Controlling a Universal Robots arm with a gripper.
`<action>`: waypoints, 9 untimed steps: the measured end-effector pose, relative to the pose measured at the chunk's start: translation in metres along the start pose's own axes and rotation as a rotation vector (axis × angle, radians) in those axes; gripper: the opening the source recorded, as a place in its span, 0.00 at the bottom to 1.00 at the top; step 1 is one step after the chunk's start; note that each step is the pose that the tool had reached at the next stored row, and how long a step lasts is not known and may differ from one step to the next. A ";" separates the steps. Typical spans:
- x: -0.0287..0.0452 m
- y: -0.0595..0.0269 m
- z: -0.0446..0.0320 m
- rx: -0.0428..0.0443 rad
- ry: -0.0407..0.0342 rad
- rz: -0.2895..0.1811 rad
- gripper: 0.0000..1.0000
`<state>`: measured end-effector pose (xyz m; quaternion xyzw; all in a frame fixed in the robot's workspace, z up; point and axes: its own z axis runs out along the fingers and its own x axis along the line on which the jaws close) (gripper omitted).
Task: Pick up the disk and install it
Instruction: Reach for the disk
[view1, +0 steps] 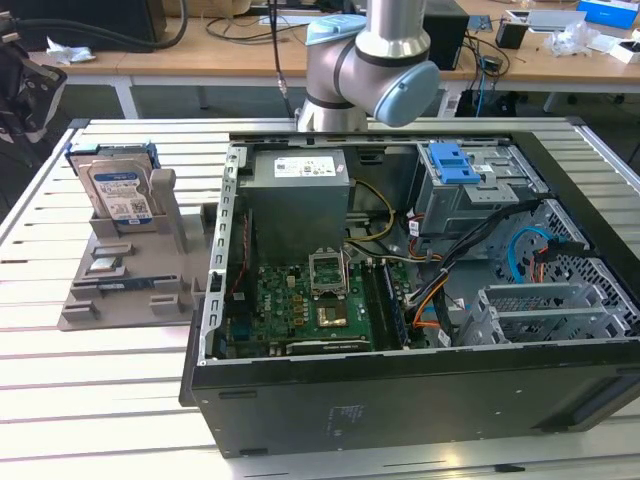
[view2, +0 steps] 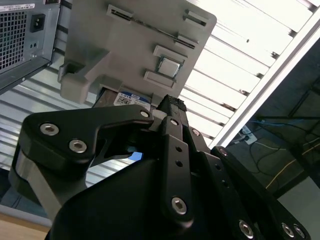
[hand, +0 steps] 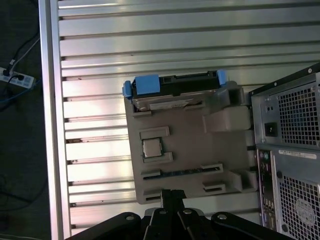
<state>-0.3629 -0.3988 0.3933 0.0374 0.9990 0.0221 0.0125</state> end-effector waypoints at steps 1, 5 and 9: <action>0.0015 -0.0001 0.0000 -0.0001 -0.0001 0.000 0.11; 0.0072 -0.0006 -0.0001 -0.0001 -0.0001 0.000 0.11; 0.0149 -0.0011 -0.0004 0.0000 -0.0001 0.000 0.11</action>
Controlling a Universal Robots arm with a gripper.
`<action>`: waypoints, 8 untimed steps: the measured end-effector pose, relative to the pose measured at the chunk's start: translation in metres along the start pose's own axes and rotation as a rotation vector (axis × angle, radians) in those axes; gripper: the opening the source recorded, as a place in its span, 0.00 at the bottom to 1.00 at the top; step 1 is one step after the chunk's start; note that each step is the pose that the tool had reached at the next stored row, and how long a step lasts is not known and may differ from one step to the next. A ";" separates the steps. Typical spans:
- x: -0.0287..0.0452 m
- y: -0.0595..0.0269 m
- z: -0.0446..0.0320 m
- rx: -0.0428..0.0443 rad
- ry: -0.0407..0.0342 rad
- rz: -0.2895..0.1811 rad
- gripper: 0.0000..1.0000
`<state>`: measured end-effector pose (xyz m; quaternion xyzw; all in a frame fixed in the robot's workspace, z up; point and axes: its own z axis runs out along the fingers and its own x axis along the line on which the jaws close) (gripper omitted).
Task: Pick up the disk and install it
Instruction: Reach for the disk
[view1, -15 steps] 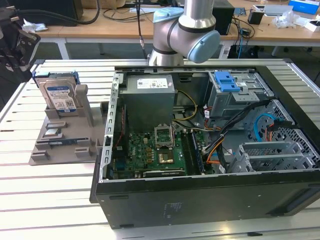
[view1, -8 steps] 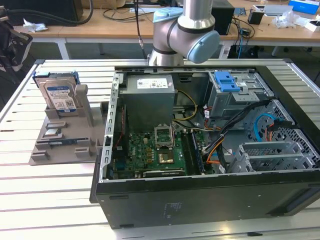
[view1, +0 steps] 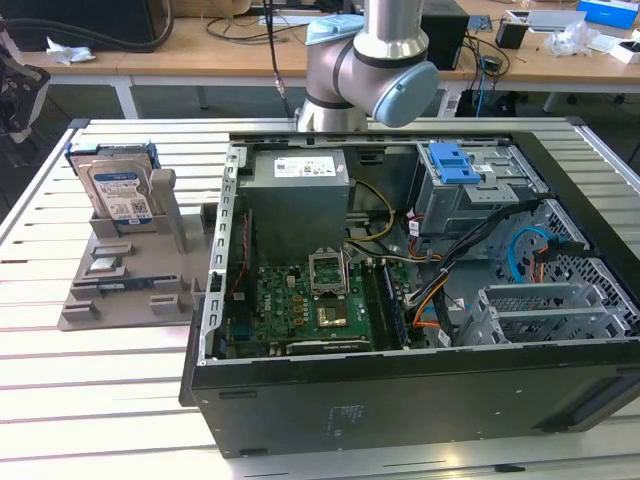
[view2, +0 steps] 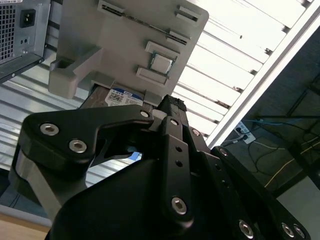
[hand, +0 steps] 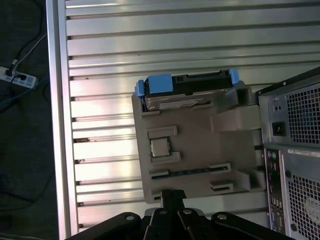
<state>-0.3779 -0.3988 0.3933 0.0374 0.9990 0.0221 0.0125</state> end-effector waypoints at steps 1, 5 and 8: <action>0.0012 0.0004 0.0000 0.0000 0.0000 0.000 0.11; 0.0022 0.0129 0.0006 0.0000 0.0000 0.000 0.11; 0.0027 0.0207 0.0008 0.0001 0.0000 0.000 0.11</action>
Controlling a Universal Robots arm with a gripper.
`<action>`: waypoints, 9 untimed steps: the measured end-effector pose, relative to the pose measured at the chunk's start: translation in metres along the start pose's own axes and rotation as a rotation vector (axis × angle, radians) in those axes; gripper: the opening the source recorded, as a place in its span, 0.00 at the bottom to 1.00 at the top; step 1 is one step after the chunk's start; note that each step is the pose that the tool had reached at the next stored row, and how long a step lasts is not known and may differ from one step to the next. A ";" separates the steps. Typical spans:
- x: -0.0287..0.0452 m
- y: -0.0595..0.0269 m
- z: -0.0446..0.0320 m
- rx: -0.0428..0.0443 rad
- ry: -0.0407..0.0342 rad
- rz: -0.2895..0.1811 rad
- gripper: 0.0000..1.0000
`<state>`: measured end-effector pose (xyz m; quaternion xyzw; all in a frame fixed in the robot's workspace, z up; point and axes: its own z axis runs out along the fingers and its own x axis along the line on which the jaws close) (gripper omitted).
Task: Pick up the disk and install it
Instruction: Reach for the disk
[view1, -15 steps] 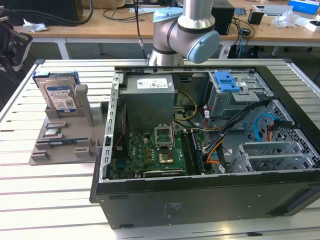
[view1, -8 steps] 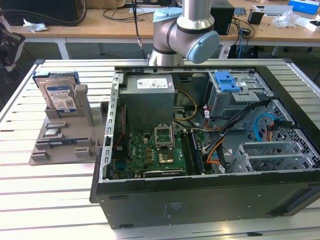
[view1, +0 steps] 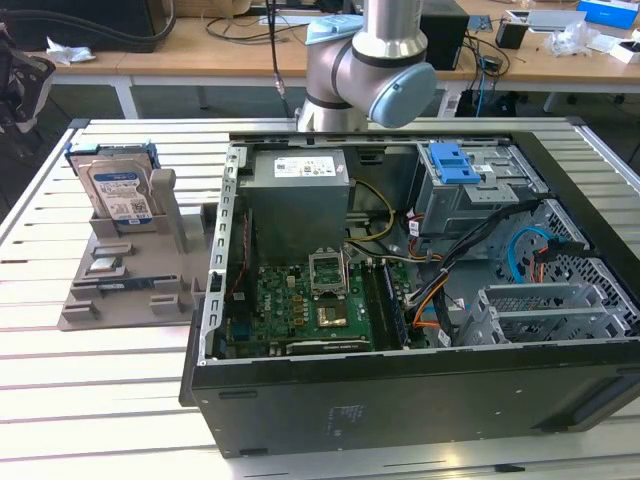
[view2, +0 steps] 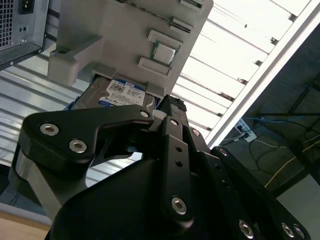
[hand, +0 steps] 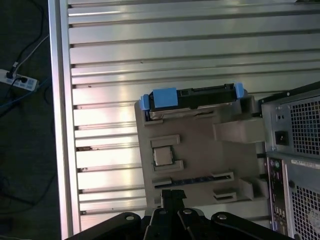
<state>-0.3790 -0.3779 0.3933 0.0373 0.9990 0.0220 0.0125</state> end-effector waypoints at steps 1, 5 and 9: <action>0.0002 0.0024 0.0001 0.0001 0.0001 0.000 0.11; 0.0008 0.0126 0.0006 0.0002 -0.0001 0.000 0.11; 0.0018 0.0254 0.0012 0.0005 -0.0002 0.000 0.11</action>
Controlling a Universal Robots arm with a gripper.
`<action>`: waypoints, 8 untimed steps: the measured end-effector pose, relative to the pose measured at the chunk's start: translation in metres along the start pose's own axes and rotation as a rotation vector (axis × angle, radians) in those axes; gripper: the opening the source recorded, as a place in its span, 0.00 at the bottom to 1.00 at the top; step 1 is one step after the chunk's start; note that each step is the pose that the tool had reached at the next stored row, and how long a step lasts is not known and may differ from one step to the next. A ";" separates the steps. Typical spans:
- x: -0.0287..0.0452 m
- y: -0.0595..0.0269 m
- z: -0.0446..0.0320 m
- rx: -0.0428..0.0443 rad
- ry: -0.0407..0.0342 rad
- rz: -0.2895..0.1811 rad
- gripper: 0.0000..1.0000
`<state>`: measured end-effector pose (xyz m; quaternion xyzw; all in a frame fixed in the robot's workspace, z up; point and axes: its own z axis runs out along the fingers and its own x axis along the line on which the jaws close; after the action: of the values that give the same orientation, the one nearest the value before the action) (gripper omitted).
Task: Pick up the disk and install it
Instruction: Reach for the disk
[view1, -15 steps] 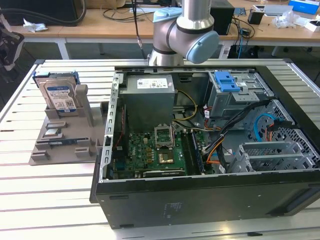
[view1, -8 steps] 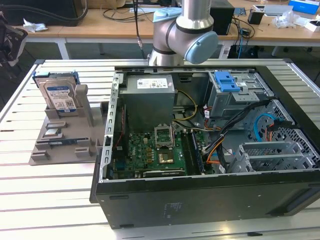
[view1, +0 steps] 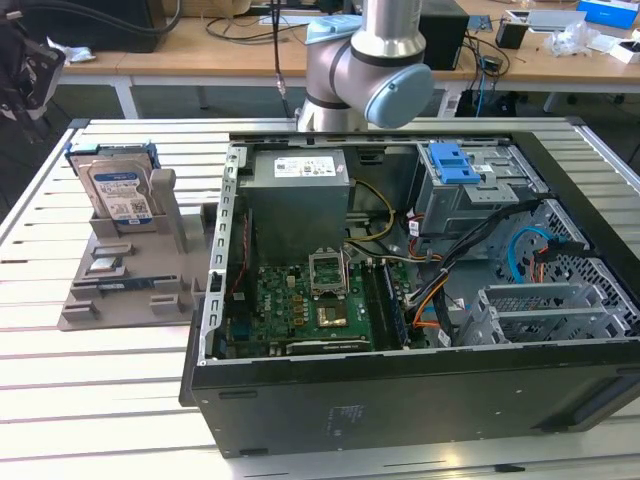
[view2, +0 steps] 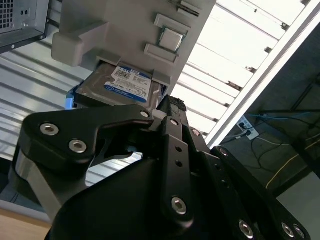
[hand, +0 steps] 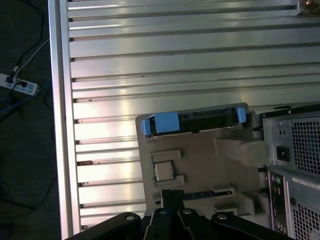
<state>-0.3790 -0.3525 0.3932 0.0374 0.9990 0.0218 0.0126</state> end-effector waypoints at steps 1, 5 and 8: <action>0.0002 0.0035 0.0001 0.0003 0.0000 0.000 0.11; 0.0012 0.0158 0.0006 0.0009 0.0001 0.000 0.11; 0.0017 0.0223 0.0009 0.0010 -0.0001 0.000 0.11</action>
<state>-0.3789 -0.3301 0.3932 0.0373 0.9990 0.0213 0.0126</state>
